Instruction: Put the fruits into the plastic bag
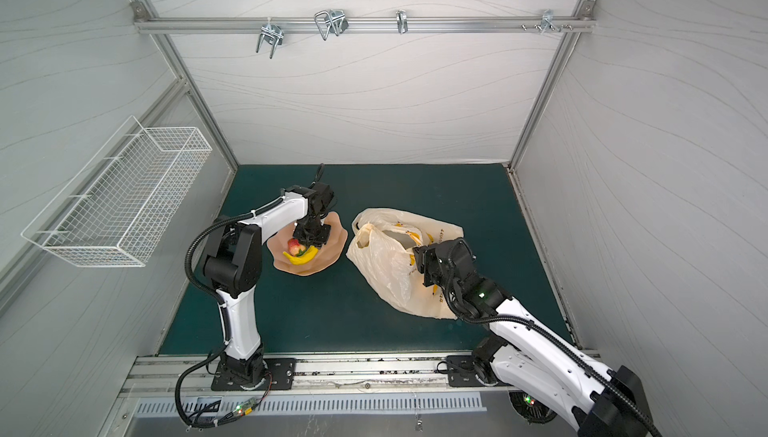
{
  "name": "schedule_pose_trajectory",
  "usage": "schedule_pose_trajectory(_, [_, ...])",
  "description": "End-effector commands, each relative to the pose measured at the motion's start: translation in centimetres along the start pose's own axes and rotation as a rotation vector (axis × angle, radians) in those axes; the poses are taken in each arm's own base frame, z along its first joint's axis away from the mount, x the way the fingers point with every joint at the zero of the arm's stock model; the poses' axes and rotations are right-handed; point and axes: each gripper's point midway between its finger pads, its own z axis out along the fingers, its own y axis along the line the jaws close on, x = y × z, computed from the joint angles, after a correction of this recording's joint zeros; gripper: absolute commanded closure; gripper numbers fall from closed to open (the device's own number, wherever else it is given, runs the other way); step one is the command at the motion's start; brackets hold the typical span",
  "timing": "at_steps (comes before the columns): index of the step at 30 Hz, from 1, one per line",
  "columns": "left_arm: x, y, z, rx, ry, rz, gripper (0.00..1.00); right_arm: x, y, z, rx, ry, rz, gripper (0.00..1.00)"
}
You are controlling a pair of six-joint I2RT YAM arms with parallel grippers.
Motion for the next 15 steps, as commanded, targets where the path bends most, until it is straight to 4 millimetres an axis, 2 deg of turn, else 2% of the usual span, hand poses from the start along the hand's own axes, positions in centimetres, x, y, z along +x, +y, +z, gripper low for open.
schedule_pose_trajectory(1, [-1.1,0.1,-3.4,0.032,-0.081,-0.003,1.00,0.4,0.6,-0.2,-0.005,0.007,0.063,1.00])
schedule_pose_trajectory(8, [-1.6,0.1,-7.1,0.065,-0.157,-0.011,1.00,0.3,0.7,-0.2,-0.006,0.004,0.065,1.00])
schedule_pose_trajectory(15, [-2.0,-0.7,-11.9,0.164,-0.254,-0.030,1.00,0.4,0.7,-0.1,-0.006,0.009,0.064,1.00])
